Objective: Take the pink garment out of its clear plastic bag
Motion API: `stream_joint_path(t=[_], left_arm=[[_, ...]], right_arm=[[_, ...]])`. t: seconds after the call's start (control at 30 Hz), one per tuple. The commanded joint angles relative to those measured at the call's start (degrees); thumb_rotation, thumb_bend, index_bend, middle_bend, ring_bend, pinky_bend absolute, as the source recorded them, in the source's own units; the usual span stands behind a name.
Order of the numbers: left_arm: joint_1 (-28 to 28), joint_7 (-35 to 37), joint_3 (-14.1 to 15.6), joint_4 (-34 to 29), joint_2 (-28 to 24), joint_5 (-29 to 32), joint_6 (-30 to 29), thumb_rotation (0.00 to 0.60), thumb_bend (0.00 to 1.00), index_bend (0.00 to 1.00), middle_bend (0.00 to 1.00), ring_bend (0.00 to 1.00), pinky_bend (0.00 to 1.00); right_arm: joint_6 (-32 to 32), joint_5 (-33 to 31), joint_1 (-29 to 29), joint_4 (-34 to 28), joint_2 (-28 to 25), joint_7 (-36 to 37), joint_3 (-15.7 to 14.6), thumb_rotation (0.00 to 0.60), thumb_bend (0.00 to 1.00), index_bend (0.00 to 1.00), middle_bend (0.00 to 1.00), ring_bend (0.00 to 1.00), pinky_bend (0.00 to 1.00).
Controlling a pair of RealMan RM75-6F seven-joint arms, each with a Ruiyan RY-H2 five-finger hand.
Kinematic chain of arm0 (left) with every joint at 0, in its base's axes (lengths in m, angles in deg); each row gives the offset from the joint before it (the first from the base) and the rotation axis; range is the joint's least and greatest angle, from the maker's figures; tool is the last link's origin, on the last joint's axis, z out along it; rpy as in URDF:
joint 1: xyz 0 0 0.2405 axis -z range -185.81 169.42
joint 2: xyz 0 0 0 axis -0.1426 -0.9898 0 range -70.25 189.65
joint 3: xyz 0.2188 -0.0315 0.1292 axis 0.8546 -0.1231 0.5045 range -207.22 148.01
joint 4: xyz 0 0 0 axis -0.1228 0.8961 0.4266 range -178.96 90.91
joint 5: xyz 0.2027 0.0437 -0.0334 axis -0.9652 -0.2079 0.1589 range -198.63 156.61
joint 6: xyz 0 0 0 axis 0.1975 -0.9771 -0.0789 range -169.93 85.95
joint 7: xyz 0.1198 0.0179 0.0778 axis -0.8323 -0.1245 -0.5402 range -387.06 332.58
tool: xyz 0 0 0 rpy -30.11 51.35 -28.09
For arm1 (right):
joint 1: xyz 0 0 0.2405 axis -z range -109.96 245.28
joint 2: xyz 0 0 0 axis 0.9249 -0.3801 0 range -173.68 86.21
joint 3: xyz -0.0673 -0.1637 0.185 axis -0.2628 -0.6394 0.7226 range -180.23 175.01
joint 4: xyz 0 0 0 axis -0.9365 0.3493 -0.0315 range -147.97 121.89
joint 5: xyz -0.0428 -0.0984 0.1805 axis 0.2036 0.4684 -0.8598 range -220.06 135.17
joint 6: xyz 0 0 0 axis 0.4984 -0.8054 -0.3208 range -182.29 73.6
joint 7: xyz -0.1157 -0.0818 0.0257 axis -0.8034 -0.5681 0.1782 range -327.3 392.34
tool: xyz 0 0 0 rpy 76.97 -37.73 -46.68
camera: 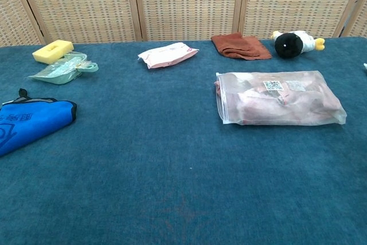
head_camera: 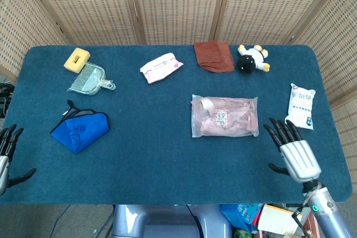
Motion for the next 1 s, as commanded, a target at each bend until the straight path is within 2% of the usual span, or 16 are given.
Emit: stream_joint_path(t=[0.03,0.17,0.3,0.47,0.57,0.7,1.0], left_arm=[[0.56,-0.8,-0.55,0.63,0.79,1.07,0.95,0.6,0.04,0.0,0.0,0.0,0.0],[1.09,-1.51,-0.88,0.87,1.23,2.29,2.25,0.6,0.04,0.0,0.0,0.0,0.0],[1.52,-2.06,-1.42,0.79,1.41,3.71,3.18,0.6,0.04,0.0,0.0,0.0,0.0],[1.97,-2.2,-2.03,0.93,1.48,5.6,4.42,0.6,0.04,0.0,0.0,0.0,0.0],[2.24,-2.11,-2.46,1.14,1.71,6.36,4.74,0.6,0.05,0.0,0.0,0.0,0.0],[2.52,-2.46,-2.92,1.46,1.97,7.74,5.44,0.6,0.05,0.0,0.0,0.0,0.0],[3.41,-2.95,-3.18,3.18,3.28,8.49,6.55,0.6,0.05,0.0,0.0,0.0,0.0]], right_arm=[[11.64,-5.4,-9.37,2.35,3.85,-0.42,3.62,0.6,0.0,0.0,0.0,0.0,0.0],[17.95,-11.15,-14.42,6.56,8.62,-3.53,5.67,0.6,0.0,0.0,0.0,0.0,0.0],[24.02,-19.72,-19.47,12.65,13.82,-5.8,7.88,0.6,0.0,0.0,0.0,0.0,0.0],[28.94,-26.39,-23.68,17.84,17.07,-7.5,8.73,0.6,0.0,0.0,0.0,0.0,0.0],[33.54,-30.74,-26.81,21.24,18.34,-8.78,8.34,0.6,0.0,0.0,0.0,0.0,0.0],[36.51,-34.1,-30.2,26.47,20.21,-11.79,6.95,0.6,0.0,0.0,0.0,0.0,0.0],[39.91,-40.82,-34.04,30.59,20.79,-13.41,4.77,0.6,0.0,0.0,0.0,0.0,0.0]])
